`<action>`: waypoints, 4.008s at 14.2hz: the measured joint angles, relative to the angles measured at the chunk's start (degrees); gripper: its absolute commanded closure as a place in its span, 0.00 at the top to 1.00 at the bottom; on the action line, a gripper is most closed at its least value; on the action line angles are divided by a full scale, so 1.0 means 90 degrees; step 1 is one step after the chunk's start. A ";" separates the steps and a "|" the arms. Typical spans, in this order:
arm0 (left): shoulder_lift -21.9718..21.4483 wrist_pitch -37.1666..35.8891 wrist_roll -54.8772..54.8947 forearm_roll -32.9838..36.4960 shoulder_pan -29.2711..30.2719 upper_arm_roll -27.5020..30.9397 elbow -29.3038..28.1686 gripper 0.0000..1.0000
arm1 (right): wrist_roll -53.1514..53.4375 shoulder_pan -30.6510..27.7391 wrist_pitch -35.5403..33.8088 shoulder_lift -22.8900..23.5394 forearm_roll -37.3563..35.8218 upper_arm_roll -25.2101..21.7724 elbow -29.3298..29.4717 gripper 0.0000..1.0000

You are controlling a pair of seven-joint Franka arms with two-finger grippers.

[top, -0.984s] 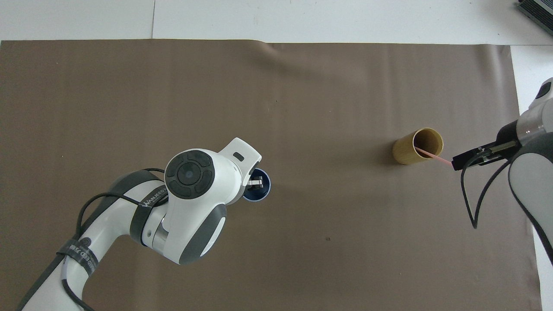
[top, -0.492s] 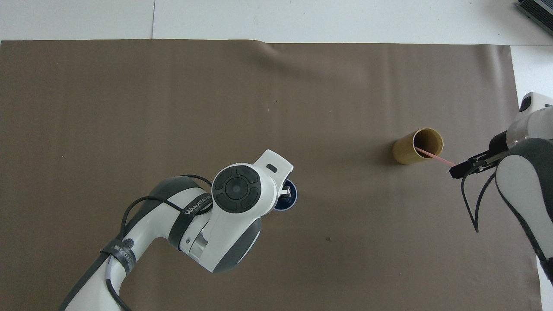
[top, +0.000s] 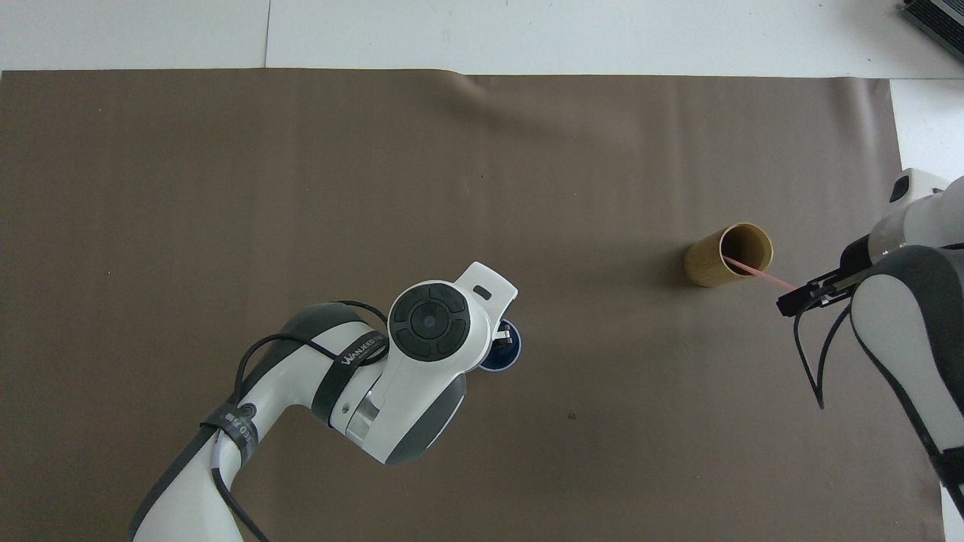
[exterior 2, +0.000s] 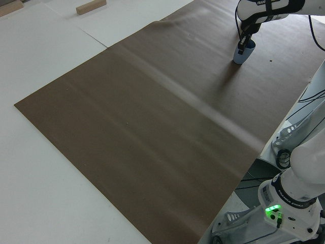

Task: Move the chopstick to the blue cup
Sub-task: 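Carry the cup toward center while the right gripper grasps the pink straw, then release the cup with the left gripper while the right gripper pulls the straw, then carry the pink straw with the right gripper over the blue cup, then lower the straw into the blue cup and open the right gripper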

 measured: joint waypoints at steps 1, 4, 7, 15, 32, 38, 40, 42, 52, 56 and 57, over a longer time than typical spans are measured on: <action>0.0000 0.0000 0.0000 0.0000 0.0000 0.0001 0.0007 0.72 | 0.0008 0.0002 0.0000 0.0000 0.0001 0.0000 -0.0001 0.32; -0.0043 -0.0007 0.0040 0.0000 0.0001 0.0043 0.0087 1.00 | 0.0091 0.0035 0.0000 0.0000 0.0003 0.0011 -0.0002 0.14; -0.0392 -0.0325 0.0325 0.0001 0.0048 0.0146 0.0157 1.00 | 0.0113 0.0044 0.0000 0.0000 0.0010 0.0018 -0.0002 0.00; -0.1780 -0.1619 0.3178 0.0019 0.1954 0.0263 0.0029 1.00 | 0.0442 0.0096 -0.0432 -0.0025 0.0135 0.0066 0.0295 0.00; -0.1559 -0.4373 0.5870 0.0594 0.4208 0.0233 0.2928 1.00 | 0.2596 0.0133 -0.2914 -0.1550 0.0184 0.1729 0.1605 0.00; -0.1552 -0.4466 0.5870 0.0594 0.4208 0.0215 0.2928 1.00 | 0.4791 0.0584 -0.2602 -0.1407 0.0980 0.2649 0.1578 0.00; -0.1552 -0.4472 0.5870 0.0594 0.4209 0.0217 0.2928 1.00 | 0.5295 0.0977 -0.2537 -0.1245 0.1038 0.2654 0.1571 0.00; -0.1552 -0.4475 0.5870 0.0594 0.4209 0.0217 0.2928 1.00 | 0.5704 0.1357 -0.2378 -0.1047 0.1056 0.2661 0.1561 0.00; -0.1552 -0.4481 0.5870 0.0594 0.4210 0.0217 0.2928 1.00 | 0.6577 0.2245 -0.1620 -0.0201 0.1305 0.2669 0.1285 0.00; -0.1552 -0.4482 0.5870 0.0594 0.4210 0.0217 0.2928 1.00 | 0.6577 0.2179 -0.1522 -0.0098 0.1305 0.2602 0.1246 0.00; -0.1552 -0.4482 0.5870 0.0594 0.4210 0.0217 0.2928 1.00 | 0.6577 0.2158 -0.1469 -0.0078 0.1305 0.2590 0.1225 0.00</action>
